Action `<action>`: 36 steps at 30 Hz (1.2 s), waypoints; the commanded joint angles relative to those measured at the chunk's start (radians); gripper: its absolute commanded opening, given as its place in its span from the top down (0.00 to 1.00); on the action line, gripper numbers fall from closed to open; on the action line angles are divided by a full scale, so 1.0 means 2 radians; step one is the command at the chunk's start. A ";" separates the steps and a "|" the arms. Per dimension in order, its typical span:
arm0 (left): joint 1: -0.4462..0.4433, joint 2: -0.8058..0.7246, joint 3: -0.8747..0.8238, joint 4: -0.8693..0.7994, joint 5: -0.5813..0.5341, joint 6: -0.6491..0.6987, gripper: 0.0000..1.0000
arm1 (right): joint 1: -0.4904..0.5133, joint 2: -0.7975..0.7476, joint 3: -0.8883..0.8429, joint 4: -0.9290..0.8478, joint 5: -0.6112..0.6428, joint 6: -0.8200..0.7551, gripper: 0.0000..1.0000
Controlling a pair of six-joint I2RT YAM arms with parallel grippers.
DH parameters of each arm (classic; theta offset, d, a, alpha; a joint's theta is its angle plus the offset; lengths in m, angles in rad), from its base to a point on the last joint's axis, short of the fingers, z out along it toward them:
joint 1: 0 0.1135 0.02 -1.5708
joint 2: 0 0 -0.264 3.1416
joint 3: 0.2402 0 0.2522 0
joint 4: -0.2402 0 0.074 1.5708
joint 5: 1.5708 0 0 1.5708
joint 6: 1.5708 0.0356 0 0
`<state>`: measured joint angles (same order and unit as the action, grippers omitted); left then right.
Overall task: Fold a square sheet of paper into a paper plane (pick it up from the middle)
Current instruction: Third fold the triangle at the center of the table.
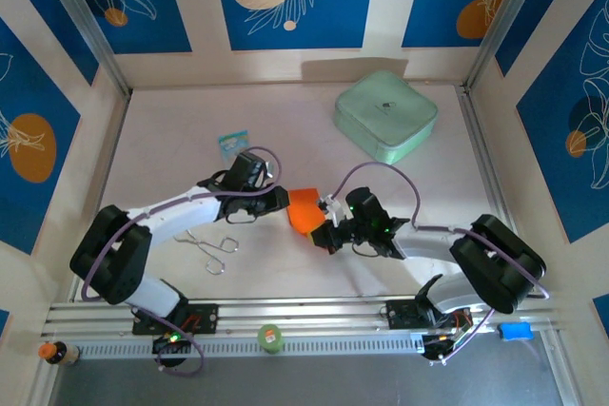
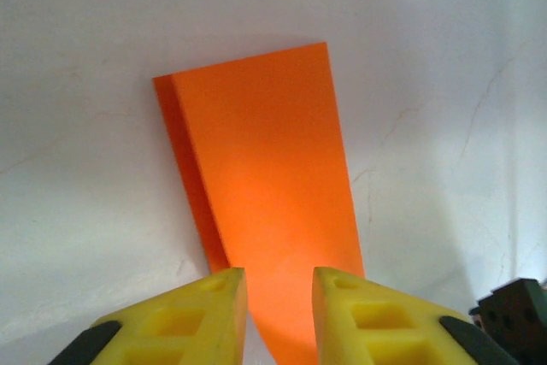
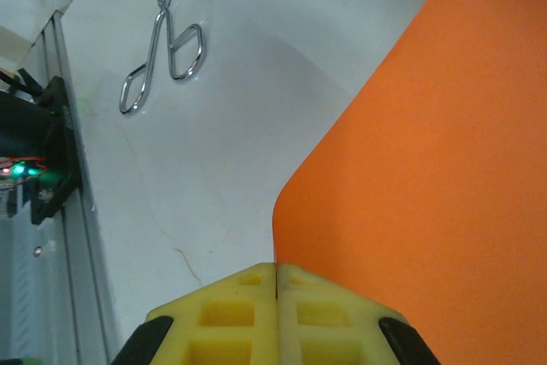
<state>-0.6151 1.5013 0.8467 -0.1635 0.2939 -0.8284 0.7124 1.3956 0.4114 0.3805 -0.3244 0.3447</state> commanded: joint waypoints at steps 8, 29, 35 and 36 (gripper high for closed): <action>0.006 0.107 0.102 -0.014 0.083 0.051 0.83 | -0.009 0.023 0.025 -0.011 -0.054 0.034 1.00; 0.005 0.239 0.137 -0.032 0.078 0.095 0.90 | -0.006 0.070 0.075 -0.066 0.050 0.032 1.00; 0.005 0.248 0.150 -0.039 0.078 0.100 0.90 | -0.005 0.080 0.081 -0.074 0.077 0.018 1.00; 0.006 0.248 0.150 -0.039 0.077 0.100 0.90 | -0.005 0.081 0.081 -0.073 0.080 0.018 1.00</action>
<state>-0.6106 1.9564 1.1374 -0.1925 0.4683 -0.6518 0.6991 1.5436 0.5446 0.2649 -0.2054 0.4068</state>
